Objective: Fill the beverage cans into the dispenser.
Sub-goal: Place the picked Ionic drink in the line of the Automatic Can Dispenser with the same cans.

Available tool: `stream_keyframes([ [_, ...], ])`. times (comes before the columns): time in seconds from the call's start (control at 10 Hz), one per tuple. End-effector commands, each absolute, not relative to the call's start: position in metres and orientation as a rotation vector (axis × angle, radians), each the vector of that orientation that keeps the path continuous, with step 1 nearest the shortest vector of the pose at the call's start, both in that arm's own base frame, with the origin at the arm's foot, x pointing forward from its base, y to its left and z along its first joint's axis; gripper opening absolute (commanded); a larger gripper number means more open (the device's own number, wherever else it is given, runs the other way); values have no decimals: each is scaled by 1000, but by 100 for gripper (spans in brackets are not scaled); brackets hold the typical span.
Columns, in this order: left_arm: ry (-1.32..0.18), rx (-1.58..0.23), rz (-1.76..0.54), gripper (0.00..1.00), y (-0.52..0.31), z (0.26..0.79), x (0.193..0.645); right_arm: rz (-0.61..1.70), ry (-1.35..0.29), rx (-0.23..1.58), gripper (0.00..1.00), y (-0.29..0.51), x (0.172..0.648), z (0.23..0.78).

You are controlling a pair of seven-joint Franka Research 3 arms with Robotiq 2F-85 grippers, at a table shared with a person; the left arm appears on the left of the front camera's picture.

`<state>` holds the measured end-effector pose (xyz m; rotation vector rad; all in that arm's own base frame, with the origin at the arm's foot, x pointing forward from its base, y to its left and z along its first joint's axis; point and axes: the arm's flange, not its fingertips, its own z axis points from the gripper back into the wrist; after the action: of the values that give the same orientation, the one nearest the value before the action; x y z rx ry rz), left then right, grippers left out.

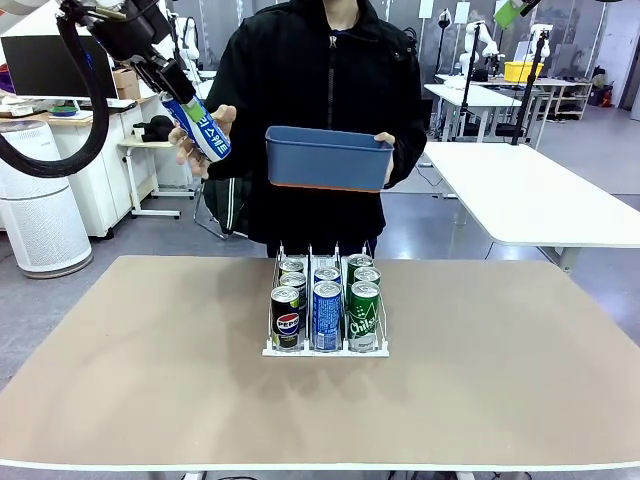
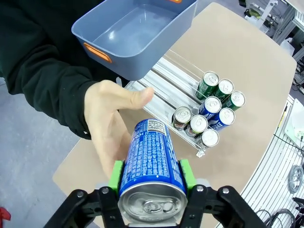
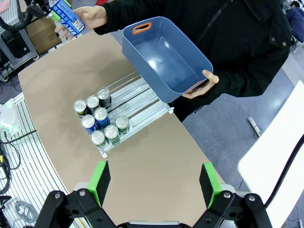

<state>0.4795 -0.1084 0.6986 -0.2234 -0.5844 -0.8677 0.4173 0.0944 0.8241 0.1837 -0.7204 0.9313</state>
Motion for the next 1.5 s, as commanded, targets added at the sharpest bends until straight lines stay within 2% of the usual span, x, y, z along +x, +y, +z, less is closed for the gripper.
stream_keyframes([
  [0.0,-590,-219,-875,6,-106,699,479,925,-719,186,100,94,416,823],
  [1.4,-590,-219,-875,6,-106,699,479,925,-719,186,100,94,416,823],
])
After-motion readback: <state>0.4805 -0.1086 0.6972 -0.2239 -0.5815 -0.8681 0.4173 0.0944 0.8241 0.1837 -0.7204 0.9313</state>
